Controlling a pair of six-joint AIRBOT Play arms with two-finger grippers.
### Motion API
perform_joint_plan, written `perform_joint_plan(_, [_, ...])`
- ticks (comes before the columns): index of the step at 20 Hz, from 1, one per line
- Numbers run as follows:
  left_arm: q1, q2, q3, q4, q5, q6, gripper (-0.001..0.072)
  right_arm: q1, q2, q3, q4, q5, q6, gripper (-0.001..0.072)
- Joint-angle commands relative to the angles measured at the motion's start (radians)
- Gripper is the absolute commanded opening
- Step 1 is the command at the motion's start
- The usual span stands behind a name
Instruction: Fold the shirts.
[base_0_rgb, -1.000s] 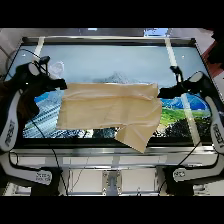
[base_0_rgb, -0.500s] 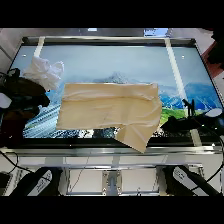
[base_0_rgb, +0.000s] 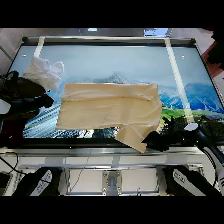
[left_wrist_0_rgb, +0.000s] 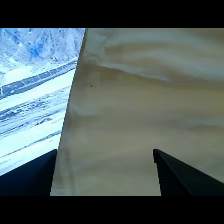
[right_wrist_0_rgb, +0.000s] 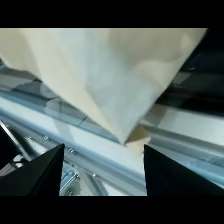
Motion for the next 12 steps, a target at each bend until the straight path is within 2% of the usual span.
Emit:
perform_joint_plan(1, [0.001, 0.002, -0.002, -0.009, -0.019, 0.004, 0.0694, 0.092, 0.001, -0.024, 0.009, -0.16, 0.064, 0.0555])
perform_joint_plan(5, [0.001, 0.002, -0.002, -0.009, -0.019, 0.006, 0.0694, 0.111, 0.001, -0.024, 0.025, -0.293, 0.111, 0.0536])
perform_joint_plan(6, [0.001, 0.002, -0.002, -0.009, -0.019, 0.013, 0.0694, 0.111, 0.001, -0.024, 0.041, -0.304, 0.109, 0.047])
perform_joint_plan(8, [0.001, 0.002, -0.002, -0.009, -0.019, 0.028, 0.0694, 0.111, 0.001, -0.024, 0.068, -0.307, 0.1, 0.021])
perform_joint_plan(10, [0.001, 0.002, -0.002, -0.009, -0.019, 0.03, 0.0694, 0.111, 0.001, -0.024, 0.093, -0.296, 0.068, 0.0028])
perform_joint_plan(12, [0.001, 0.002, -0.004, 0.008, -0.02, 0.029, 0.0694, 0.111, 0.002, -0.024, 0.123, -0.284, 0.048, 0.003])
